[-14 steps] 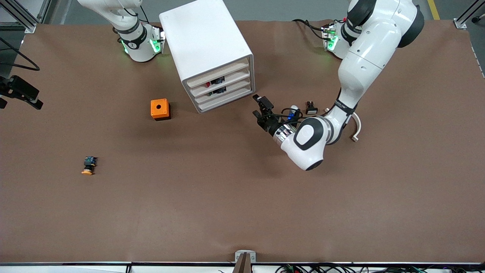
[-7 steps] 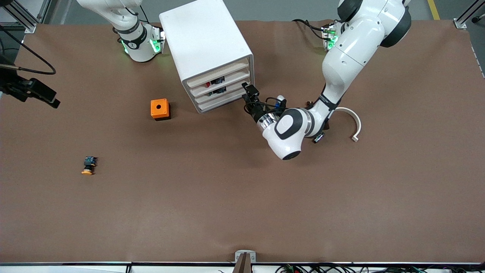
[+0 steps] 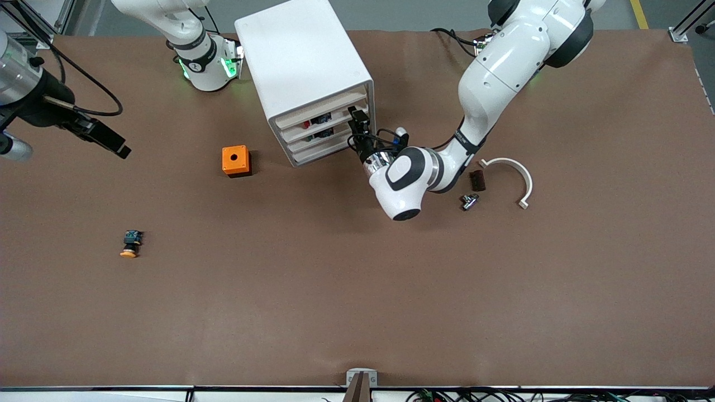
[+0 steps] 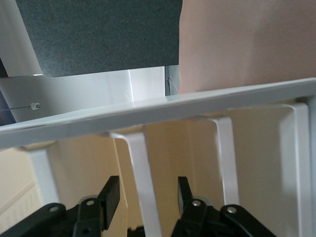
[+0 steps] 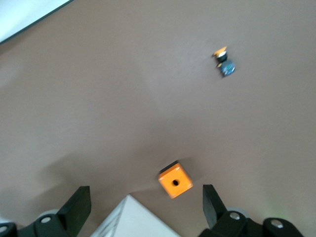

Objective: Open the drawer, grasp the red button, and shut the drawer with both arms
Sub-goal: 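Pull the drawer open with the left gripper while the right gripper approaches, then lower the right gripper into the drawer onto the red button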

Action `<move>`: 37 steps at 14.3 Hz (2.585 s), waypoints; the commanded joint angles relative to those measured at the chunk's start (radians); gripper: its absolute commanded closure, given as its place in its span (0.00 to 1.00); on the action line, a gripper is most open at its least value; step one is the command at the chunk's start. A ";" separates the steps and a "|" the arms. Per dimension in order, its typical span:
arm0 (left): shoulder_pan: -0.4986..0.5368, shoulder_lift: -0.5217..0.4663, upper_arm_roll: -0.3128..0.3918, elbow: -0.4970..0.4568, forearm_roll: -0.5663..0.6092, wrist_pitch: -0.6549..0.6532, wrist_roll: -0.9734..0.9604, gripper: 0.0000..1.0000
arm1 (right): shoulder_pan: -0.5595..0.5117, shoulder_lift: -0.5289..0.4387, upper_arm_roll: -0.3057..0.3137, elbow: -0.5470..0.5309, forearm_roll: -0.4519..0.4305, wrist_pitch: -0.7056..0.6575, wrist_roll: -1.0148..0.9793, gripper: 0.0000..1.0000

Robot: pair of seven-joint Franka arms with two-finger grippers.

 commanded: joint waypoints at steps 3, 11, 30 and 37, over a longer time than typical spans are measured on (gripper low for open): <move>-0.020 0.010 -0.009 -0.009 -0.018 -0.009 -0.019 0.65 | 0.047 0.004 -0.009 -0.003 0.062 -0.001 0.152 0.00; -0.030 0.013 -0.012 -0.009 -0.018 -0.009 -0.016 0.87 | 0.151 0.027 -0.009 -0.008 0.111 0.034 0.445 0.00; 0.191 0.011 0.000 0.023 -0.008 0.000 0.016 0.86 | 0.490 0.099 -0.011 -0.163 -0.065 0.262 0.928 0.00; 0.211 0.011 0.002 0.022 -0.004 0.000 0.032 0.86 | 0.621 0.237 -0.011 -0.164 -0.146 0.370 1.128 0.00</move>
